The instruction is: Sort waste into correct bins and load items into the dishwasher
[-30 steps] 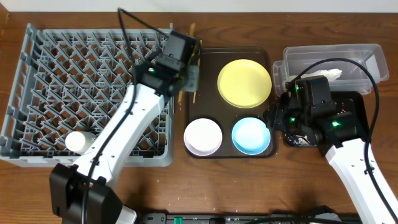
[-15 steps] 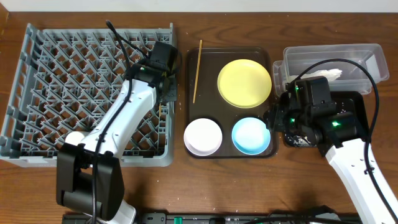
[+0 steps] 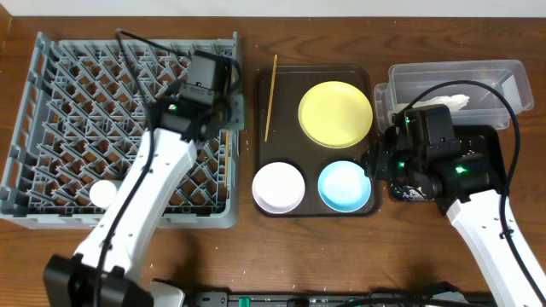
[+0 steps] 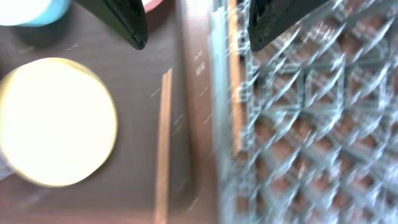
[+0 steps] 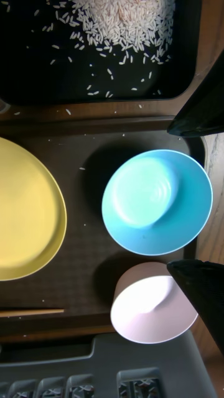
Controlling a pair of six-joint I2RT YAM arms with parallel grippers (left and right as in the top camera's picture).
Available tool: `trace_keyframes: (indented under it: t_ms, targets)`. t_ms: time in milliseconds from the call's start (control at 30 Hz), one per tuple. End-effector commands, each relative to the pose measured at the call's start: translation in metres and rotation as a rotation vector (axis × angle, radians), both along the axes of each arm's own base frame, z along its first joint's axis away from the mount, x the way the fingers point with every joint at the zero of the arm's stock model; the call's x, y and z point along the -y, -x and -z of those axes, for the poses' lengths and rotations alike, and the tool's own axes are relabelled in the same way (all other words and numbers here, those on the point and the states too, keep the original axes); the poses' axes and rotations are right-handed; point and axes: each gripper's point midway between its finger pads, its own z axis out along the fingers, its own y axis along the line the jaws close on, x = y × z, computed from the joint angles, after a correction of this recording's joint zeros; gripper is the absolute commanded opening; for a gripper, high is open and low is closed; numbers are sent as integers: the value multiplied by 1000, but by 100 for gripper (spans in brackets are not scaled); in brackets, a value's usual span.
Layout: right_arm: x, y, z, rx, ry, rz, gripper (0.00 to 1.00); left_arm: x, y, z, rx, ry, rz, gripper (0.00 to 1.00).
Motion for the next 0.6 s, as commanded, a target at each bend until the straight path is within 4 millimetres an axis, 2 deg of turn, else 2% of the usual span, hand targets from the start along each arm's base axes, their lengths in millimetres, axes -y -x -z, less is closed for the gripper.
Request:
trace_keyframes:
  t_ms: [0, 100, 200, 267, 400, 567]
  targets:
    - [-5, 2, 1, -3, -6, -12, 61, 32, -10, -5, 49, 25, 151, 53]
    - [-5, 0, 0, 5, -3, -10, 62, 50, -25, 15, 72, -29, 252, 52]
    - [-5, -1, 0, 10, -4, -9, 62, 60, -43, 41, 69, -43, 265, 51]
    - [-5, -1, 0, 10, -4, -9, 62, 65, -58, 69, 53, -46, 265, 48]
    - [-5, -2, -1, 15, -6, -9, 62, 69, -71, 110, 18, -63, 262, 46]
    - [-6, -3, -2, 17, -12, 2, 62, 78, -83, 150, 6, -65, 269, 41]
